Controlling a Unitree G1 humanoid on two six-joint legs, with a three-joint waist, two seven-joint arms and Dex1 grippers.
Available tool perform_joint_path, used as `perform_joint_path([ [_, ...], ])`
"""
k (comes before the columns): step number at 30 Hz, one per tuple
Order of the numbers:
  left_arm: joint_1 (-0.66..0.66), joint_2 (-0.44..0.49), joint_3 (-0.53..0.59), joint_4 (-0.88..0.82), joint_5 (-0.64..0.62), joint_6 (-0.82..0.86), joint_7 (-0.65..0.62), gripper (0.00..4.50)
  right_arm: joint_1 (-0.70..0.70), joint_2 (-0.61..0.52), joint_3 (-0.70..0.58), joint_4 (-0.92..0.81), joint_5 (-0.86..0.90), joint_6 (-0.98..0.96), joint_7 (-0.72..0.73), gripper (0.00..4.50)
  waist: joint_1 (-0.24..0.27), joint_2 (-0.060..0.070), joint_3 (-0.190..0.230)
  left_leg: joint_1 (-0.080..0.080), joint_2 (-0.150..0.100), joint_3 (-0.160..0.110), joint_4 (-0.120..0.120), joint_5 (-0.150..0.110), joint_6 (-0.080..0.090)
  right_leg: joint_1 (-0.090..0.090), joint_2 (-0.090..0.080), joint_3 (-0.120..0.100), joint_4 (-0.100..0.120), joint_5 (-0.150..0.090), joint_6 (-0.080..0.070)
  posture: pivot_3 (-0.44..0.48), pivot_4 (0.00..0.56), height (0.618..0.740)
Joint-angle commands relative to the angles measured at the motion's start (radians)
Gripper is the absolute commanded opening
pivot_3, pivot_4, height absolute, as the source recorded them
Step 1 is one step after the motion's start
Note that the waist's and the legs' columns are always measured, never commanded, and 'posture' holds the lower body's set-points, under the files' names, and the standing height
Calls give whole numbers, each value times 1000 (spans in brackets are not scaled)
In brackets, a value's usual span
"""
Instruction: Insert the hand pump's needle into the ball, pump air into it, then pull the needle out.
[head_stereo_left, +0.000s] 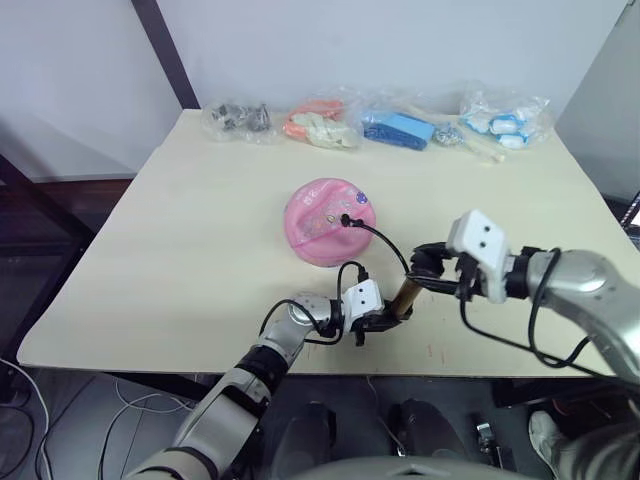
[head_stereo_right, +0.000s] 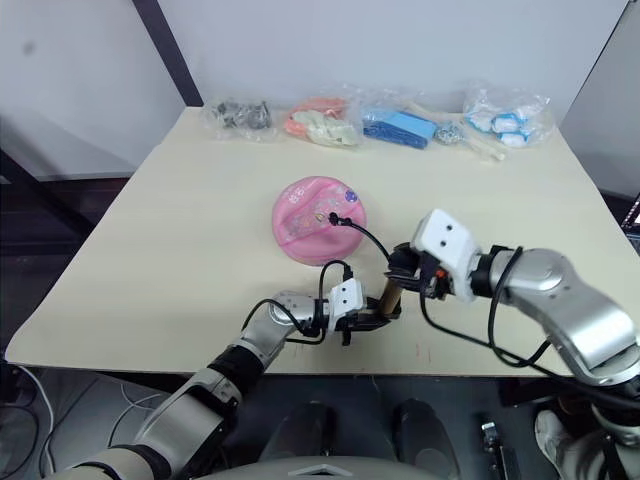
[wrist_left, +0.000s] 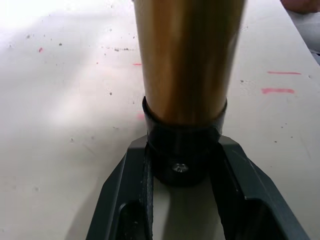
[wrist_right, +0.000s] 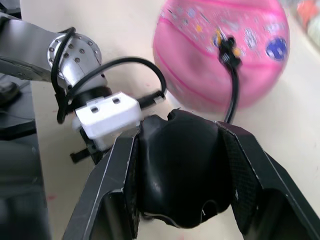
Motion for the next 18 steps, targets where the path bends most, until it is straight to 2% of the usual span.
perform_joint_path([
  [1,15,37,35,103,40,43,31,1089,-98,-31,-139,-22,117,76,24,1668,0,2,2,-1,0,0,0,0,0,0,0,0,0,0,0,0,150,740],
  [4,15,39,35,93,40,46,25,1089,-185,-47,-220,-13,211,133,19,1668,0,1,2,-16,-3,1,0,0,0,-14,4,0,0,4,5,0,150,740],
  [7,15,39,37,80,40,53,18,1089,-270,-75,-288,0,298,190,9,1668,0,2,5,-19,-5,3,1,0,0,-18,1,2,0,7,2,0,150,740],
  [10,19,40,39,66,42,60,13,1089,-308,-98,-301,4,331,219,-6,1668,0,0,6,-21,-5,3,1,0,0,-20,1,2,-1,7,2,0,150,740],
  [13,21,40,40,53,42,67,9,1089,-287,-109,-259,-7,310,207,-15,1668,0,0,7,-22,-4,3,1,0,0,-21,1,2,-1,5,5,0,150,740],
  [15,23,40,40,45,42,73,8,1089,-226,-124,-177,-22,237,166,-8,1668,0,-1,6,-22,-4,3,1,0,0,-21,1,2,-1,5,5,0,150,740],
  [18,23,39,41,32,42,83,5,1089,-132,-83,-82,-3,164,99,-18,1668,-1,-3,5,-21,-4,3,0,0,0,-21,2,2,-1,4,6,0,150,740],
])
